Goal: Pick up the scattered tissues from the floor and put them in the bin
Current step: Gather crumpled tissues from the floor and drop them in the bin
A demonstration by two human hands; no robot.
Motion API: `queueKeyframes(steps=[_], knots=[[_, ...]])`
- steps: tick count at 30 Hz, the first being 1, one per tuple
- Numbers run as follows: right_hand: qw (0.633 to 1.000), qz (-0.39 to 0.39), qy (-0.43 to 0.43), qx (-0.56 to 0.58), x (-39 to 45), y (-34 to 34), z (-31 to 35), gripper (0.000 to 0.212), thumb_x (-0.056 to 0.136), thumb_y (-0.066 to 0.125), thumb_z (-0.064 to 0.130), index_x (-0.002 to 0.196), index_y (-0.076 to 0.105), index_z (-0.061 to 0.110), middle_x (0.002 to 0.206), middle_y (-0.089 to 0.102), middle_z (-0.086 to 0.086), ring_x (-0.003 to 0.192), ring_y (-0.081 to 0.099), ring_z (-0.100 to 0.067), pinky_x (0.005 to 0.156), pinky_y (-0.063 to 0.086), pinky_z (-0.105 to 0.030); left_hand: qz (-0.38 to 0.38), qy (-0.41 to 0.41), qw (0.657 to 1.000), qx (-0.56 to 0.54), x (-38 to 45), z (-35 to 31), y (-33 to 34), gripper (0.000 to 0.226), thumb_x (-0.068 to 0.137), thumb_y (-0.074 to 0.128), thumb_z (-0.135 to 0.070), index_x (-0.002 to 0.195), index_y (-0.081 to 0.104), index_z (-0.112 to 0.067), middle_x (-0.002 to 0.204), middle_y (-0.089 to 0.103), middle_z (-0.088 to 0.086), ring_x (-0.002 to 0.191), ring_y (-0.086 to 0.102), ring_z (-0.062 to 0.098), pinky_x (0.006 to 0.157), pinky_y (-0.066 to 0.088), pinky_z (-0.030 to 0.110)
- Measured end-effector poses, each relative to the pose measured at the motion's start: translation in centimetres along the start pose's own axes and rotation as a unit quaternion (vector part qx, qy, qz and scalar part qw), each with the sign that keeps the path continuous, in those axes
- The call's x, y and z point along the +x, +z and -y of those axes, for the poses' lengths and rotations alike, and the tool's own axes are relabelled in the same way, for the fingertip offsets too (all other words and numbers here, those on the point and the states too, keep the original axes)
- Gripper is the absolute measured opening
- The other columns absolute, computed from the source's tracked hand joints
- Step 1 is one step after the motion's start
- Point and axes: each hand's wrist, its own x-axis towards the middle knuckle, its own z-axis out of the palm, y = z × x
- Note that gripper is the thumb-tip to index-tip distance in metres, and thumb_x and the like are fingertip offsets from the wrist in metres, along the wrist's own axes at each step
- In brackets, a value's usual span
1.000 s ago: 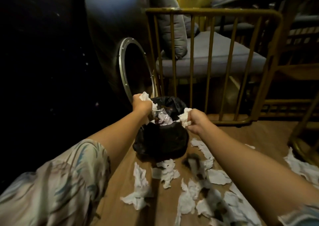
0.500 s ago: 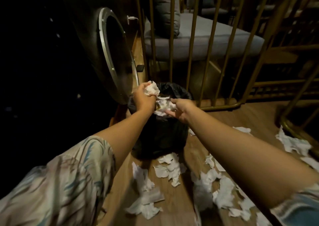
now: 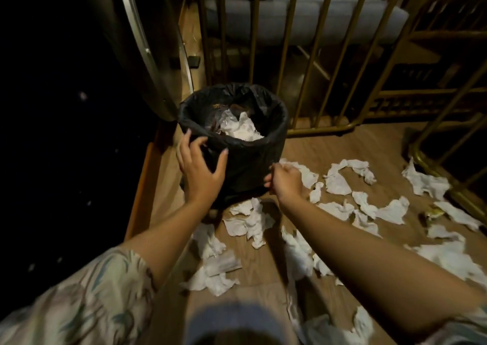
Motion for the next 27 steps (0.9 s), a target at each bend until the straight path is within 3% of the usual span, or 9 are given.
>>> queueKeyframes(steps=[2,5,8,10,13,16,21,24,27], knots=[[0.995,0.012,-0.035,-0.095,0.2,0.0,-2.9,0.021,0.099,0.049,0.026,0.089,0.061,0.012,0.071,0.059,-0.003,0.067,0.056,-0.017,0.068,0.049,-0.036,0.064,-0.017,0.997,0.027,-3.6,3.0,-0.3,0.06,0.081,0.067,-0.052,0.127,0.046,-0.018,0.157,0.02,0.009,0.145,0.016,0.025,0.117,0.022,0.041],[0.972,0.069,-0.093,-0.206,0.5,0.6,-7.0,0.018,0.095,0.057,0.033,0.087,0.059,0.018,0.08,0.06,-0.002,0.078,0.057,-0.019,0.068,0.044,-0.029,0.223,-0.023,0.972,0.072,-8.7,6.6,-1.0,0.084,0.07,0.067,-0.068,0.137,0.038,-0.026,0.162,0.0,-0.002,0.149,0.002,0.023,0.117,0.022,0.055],[0.943,0.1,-0.118,-0.295,0.6,1.5,-10.5,0.039,0.089,0.064,0.045,0.119,0.057,0.02,0.116,0.06,0.0,0.107,0.056,-0.019,0.085,0.047,-0.03,0.332,-0.037,0.936,0.113,-12.3,8.6,-1.8,0.097,0.069,0.064,-0.074,0.147,0.031,-0.027,0.162,-0.015,-0.007,0.148,-0.014,0.015,0.121,0.009,0.053],[0.921,0.11,-0.141,-0.345,0.9,2.2,-12.2,0.062,0.083,0.068,0.051,0.135,0.048,0.023,0.143,0.046,-0.002,0.129,0.044,-0.024,0.103,0.041,-0.037,0.368,-0.062,0.916,0.149,-13.9,9.6,-1.9,0.106,0.064,0.057,-0.085,0.15,0.025,-0.032,0.162,-0.016,-0.007,0.148,-0.019,0.015,0.121,0.001,0.051],[0.882,0.142,-0.146,-0.425,1.5,3.1,-13.8,0.091,0.076,0.067,0.063,0.149,0.027,0.027,0.164,0.005,-0.001,0.149,0.007,-0.03,0.117,0.02,-0.054,0.386,-0.063,0.901,0.187,-15.5,10.7,-1.4,0.123,0.051,0.048,-0.096,0.152,0.016,-0.034,0.163,-0.01,-0.005,0.148,-0.018,0.016,0.121,-0.005,0.048],[0.838,0.13,-0.151,-0.508,2.2,4.0,-15.0,0.099,0.074,0.055,0.077,0.153,0.01,0.037,0.162,-0.018,-0.004,0.148,-0.011,-0.033,0.115,0.005,-0.063,0.385,-0.057,0.903,0.181,-16.5,11.7,-0.7,0.121,0.053,0.052,-0.094,0.152,0.014,-0.035,0.163,-0.006,-0.005,0.149,-0.014,0.015,0.121,0.0,0.051],[0.833,0.14,-0.17,-0.508,2.6,4.0,-17.7,0.077,0.084,0.049,0.069,0.149,0.028,0.032,0.164,-0.005,-0.004,0.149,-0.008,-0.03,0.116,-0.004,-0.06,0.306,-0.057,0.94,0.142,-17.7,12.2,0.1,0.08,0.078,0.06,-0.069,0.142,0.044,-0.023,0.152,0.038,0.003,0.142,0.029,0.019,0.117,0.027,0.041],[0.853,0.102,-0.234,-0.455,2.0,3.3,-19.0,0.051,0.092,0.055,0.047,0.135,0.049,0.018,0.16,0.02,-0.006,0.148,0.011,-0.028,0.119,0.008,-0.052,0.296,-0.106,0.946,0.08,-17.9,12.2,0.1,0.063,0.085,0.062,-0.056,0.138,0.046,-0.026,0.14,0.048,0.0,0.129,0.041,0.013,0.105,0.035,0.029],[0.886,0.094,-0.257,-0.376,0.7,2.3,-20.0,0.043,0.091,0.061,0.018,0.132,0.052,0.008,0.151,0.039,-0.01,0.144,0.026,-0.027,0.118,0.021,-0.035,0.295,-0.08,0.95,0.068,-18.1,12.1,-0.3,0.056,0.089,0.061,-0.045,0.136,0.05,-0.018,0.13,0.056,0.005,0.118,0.05,0.016,0.094,0.035,0.023]])
